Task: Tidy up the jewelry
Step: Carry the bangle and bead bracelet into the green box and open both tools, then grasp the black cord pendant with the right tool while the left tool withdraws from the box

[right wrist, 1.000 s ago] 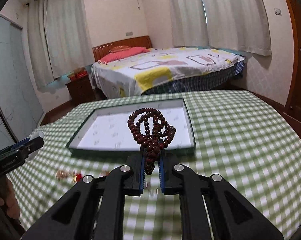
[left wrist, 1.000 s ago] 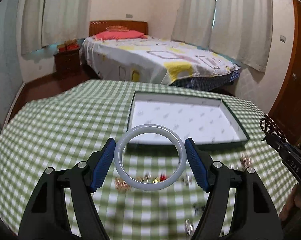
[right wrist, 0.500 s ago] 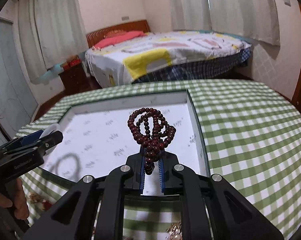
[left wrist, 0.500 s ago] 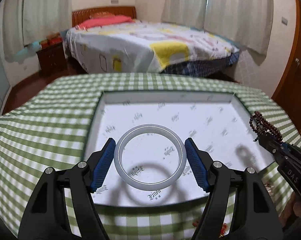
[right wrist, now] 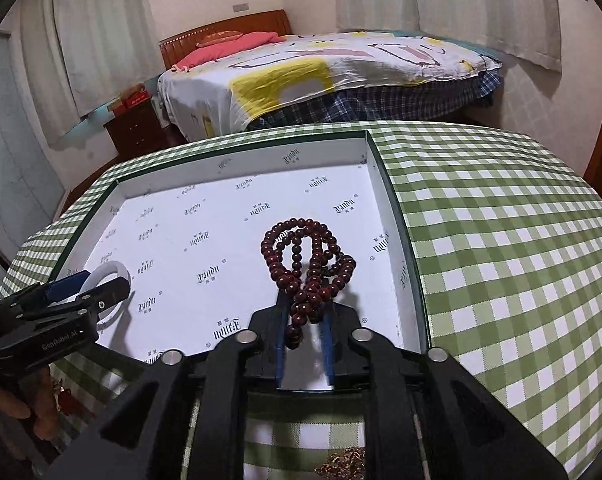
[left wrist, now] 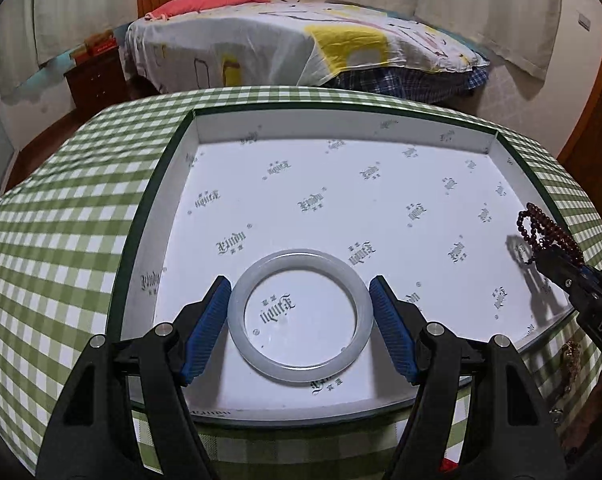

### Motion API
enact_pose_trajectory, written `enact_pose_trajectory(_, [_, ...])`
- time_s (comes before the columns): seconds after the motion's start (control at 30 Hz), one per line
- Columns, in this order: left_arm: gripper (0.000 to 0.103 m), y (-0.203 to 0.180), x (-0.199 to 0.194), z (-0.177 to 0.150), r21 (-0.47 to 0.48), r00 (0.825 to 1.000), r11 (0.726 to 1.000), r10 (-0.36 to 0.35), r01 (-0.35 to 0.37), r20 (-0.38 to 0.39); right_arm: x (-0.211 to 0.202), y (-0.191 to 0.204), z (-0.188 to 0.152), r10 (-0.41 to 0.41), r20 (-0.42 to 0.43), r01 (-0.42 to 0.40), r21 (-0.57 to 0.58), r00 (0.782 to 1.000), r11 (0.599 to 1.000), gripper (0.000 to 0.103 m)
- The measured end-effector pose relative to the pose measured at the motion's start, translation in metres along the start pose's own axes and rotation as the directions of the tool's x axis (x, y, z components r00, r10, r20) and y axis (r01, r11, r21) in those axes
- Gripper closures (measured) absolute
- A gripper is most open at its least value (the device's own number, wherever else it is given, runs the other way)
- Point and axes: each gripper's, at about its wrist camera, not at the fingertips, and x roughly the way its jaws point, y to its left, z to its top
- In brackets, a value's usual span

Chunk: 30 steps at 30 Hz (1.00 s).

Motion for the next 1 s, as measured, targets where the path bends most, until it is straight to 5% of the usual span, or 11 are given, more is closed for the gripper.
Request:
enact_pose_trajectory(0.07, [0.033,-0.002,-0.001,-0.001,0.006,1.000,1.000,0.001,-0.001,0.007,-0.002,0.002,-0.001,-0.011,0.005,0.011,-0.006,1.000,1.000,0.047])
enact_pose_trajectory(0.53, [0.025,0.004,-0.072,-0.012,-0.010,0.987,1.000,0.007,-0.005,0.161,-0.055,0.012,-0.013,0.005,0.097,-0.007,0.018,0.995,1.000,0.046])
enact_pose_trajectory(1.0, [0.025,0.009,-0.170,-0.097,-0.028,0.973,0.999,0.047,-0.041,0.227,-0.141,0.058,-0.100,0.038,0.142,-0.028,-0.069,0.989,0.997,0.046])
